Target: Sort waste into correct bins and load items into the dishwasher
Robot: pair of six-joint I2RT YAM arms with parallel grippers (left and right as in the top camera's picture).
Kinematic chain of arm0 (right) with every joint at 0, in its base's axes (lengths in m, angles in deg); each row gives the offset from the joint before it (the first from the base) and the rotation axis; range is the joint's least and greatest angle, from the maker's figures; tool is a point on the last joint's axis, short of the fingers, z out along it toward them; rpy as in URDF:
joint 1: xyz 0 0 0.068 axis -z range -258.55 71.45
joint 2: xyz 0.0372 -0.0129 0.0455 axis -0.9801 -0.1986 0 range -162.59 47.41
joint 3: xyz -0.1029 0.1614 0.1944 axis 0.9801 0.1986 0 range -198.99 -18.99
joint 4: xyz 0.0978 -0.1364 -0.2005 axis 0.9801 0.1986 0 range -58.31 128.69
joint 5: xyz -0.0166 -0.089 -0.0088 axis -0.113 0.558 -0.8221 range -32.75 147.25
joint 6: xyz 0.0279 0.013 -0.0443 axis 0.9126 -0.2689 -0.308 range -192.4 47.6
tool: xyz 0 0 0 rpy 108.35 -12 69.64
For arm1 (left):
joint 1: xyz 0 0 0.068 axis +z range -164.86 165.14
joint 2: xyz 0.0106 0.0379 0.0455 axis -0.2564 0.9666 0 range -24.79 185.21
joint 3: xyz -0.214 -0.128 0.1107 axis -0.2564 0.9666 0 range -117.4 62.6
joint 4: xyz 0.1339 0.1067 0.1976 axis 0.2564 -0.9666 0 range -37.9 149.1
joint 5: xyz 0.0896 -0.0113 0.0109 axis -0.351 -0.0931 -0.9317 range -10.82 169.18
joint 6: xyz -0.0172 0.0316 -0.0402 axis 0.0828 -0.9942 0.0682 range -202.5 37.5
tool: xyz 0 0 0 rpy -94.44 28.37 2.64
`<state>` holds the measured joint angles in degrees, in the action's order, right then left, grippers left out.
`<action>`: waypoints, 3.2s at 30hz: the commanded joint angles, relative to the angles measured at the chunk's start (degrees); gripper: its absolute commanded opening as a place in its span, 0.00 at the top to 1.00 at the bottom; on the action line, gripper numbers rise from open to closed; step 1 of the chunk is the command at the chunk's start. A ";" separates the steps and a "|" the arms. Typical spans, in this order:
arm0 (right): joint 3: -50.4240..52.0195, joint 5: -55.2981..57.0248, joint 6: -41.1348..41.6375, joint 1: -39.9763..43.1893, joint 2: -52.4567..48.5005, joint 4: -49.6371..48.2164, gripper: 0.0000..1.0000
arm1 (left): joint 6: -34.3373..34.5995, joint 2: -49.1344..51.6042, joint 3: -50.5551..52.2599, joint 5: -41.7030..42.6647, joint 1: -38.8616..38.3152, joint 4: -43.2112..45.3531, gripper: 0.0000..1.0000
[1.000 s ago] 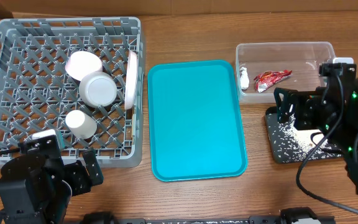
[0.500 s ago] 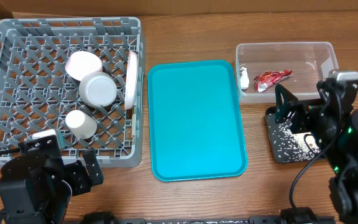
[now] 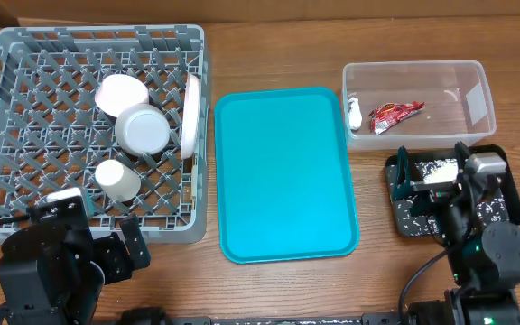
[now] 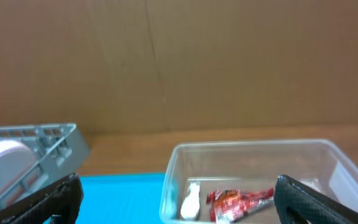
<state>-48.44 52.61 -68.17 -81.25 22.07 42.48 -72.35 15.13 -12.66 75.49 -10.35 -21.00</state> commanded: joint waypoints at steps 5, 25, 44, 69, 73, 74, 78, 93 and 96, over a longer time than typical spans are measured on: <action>6.47 1.68 -2.82 0.22 6.69 -1.99 0.00 | -0.48 -0.07 0.28 0.28 -0.04 0.17 0.00; 28.13 4.66 -4.72 2.56 25.22 -22.03 0.00 | -0.50 -0.07 0.26 0.28 -0.04 0.17 0.00; 28.98 3.96 -10.08 2.73 25.00 -5.95 0.00 | -0.48 -0.07 0.26 0.28 -0.04 0.17 0.00; 28.98 3.96 -10.08 2.73 25.00 -5.95 0.00 | -0.48 -0.07 0.26 0.28 -0.04 0.17 0.00; 28.98 3.96 -10.08 2.73 25.00 -5.95 0.00 | -0.48 -0.07 0.26 0.28 -0.04 0.17 0.00; 28.98 3.96 -10.08 2.73 25.00 -5.95 0.00 | -0.48 -0.07 0.26 0.28 -0.04 0.17 0.00; 28.98 3.96 -10.08 2.73 25.00 -5.95 0.00 | -2.51 -0.28 0.26 -1.36 -0.04 0.20 0.00; 28.98 3.96 -10.08 2.73 25.00 -5.95 0.00 | -1.99 -16.57 24.98 1.51 -2.32 31.36 0.00; 28.98 3.96 -10.08 2.73 25.00 -5.95 0.00 | -1.99 -19.82 31.23 1.79 -3.50 37.13 0.00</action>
<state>-20.05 56.61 -78.05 -78.84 46.72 36.86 -73.71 -0.96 12.71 75.52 -12.55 12.40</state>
